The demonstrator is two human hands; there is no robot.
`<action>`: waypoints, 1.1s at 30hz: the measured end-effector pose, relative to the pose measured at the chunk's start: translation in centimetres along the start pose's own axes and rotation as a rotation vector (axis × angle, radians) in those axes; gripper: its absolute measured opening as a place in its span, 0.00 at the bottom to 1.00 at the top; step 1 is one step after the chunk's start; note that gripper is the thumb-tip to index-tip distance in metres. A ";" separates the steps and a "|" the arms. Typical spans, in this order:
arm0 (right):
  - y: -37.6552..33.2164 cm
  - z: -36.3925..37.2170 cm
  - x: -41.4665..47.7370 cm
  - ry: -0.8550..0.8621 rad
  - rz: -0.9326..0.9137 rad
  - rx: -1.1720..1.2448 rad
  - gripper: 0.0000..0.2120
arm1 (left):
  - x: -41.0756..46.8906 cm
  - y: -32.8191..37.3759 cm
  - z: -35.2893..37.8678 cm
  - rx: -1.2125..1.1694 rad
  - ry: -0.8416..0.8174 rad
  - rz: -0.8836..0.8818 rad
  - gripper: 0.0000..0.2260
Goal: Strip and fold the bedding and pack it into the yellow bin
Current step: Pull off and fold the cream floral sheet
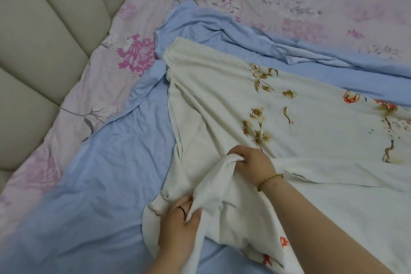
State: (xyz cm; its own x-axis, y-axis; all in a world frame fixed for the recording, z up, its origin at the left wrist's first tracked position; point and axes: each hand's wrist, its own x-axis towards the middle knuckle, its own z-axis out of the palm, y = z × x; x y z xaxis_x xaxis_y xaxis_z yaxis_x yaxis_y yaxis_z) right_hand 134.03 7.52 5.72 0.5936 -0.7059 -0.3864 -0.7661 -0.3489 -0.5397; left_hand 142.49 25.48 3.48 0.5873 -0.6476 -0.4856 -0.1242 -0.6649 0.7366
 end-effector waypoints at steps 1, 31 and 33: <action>0.0 -1.2 0.2 0.042 -0.013 0.049 0.13 | 0.6 0.7 -0.8 -0.185 0.009 -0.042 0.14; 0.2 -7.0 28.4 0.125 0.155 -0.340 0.28 | 32.7 0.8 -7.9 0.774 0.375 0.264 0.27; -1.0 -5.7 30.3 0.151 0.099 -0.263 0.28 | 33.6 -0.1 -7.6 0.745 0.422 0.339 0.23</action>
State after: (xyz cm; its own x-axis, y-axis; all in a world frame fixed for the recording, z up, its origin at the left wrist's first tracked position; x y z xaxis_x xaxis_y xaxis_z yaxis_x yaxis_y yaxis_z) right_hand 151.35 -17.09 -1.18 0.4849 -0.8210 -0.3013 -0.8674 -0.4074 -0.2857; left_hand 168.29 6.61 -9.31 0.6502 -0.7595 0.0205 -0.7400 -0.6269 0.2438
